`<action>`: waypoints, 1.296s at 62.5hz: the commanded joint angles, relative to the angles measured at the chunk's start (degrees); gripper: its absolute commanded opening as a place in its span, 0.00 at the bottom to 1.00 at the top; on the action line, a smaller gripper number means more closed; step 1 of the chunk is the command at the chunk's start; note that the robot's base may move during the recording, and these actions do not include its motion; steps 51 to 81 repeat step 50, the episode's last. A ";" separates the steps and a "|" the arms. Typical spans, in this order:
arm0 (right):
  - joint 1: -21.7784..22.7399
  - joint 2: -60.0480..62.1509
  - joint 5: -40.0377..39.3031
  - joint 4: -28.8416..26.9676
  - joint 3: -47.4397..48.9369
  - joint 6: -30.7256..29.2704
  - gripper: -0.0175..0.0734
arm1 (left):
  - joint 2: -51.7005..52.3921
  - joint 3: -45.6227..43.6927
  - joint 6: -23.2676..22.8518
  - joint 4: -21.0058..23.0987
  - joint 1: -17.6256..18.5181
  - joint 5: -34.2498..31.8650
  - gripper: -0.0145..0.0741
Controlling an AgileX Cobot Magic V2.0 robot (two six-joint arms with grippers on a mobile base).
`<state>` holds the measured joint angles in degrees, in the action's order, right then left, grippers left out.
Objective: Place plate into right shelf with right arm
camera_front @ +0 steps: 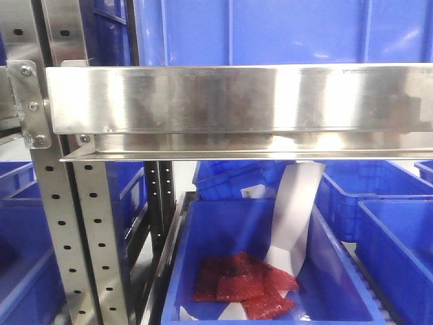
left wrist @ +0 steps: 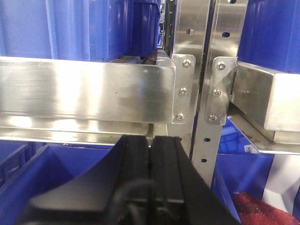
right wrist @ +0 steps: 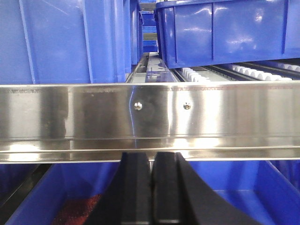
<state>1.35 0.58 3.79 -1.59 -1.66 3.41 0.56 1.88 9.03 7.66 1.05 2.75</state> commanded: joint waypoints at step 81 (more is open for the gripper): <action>0.04 1.06 -5.28 -0.29 0.89 -0.56 0.25 | 0.59 0.59 -0.40 0.47 0.11 -5.16 0.02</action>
